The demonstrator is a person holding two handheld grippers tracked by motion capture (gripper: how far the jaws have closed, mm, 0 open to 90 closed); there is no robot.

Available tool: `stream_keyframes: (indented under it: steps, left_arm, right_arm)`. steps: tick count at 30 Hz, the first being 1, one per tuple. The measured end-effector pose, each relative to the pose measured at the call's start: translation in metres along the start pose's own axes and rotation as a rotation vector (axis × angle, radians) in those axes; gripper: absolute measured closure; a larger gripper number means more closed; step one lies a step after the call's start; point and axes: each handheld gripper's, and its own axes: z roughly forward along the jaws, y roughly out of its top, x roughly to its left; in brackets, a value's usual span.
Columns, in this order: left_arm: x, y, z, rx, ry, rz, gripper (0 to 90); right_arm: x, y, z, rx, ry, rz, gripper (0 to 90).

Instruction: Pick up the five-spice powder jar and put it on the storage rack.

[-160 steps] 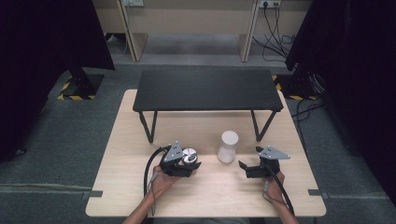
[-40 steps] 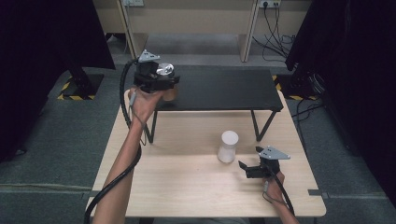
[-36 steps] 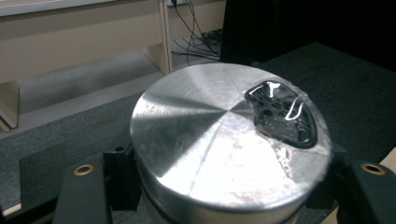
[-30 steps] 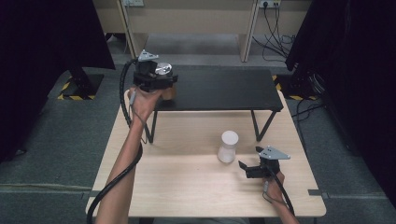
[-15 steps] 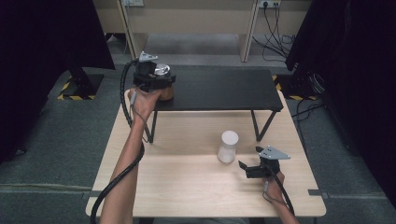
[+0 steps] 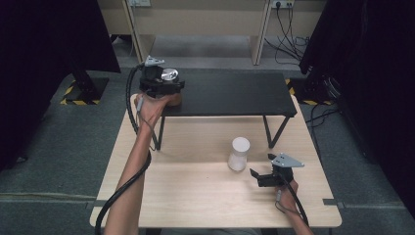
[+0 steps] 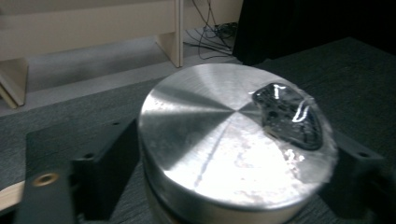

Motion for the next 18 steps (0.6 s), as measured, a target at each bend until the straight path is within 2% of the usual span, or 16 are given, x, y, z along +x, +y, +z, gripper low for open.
stream_keyframes:
  steps: [3,10,18]
  left_arm:
    - [0.000,0.000,-0.001,0.006,0.002,0.012,9.7]
    - [0.001,-0.002,-0.004,-0.004,0.001,0.001,6.2]
    - [-0.004,-0.005,-0.013,-0.047,0.012,-0.002,0.0]
  right_arm:
    - [0.000,0.000,0.000,0.000,0.001,0.001,1.1]
    - [0.000,0.000,0.000,0.000,0.000,0.001,1.1]
    - [0.000,0.000,0.000,0.001,-0.001,0.000,1.1]
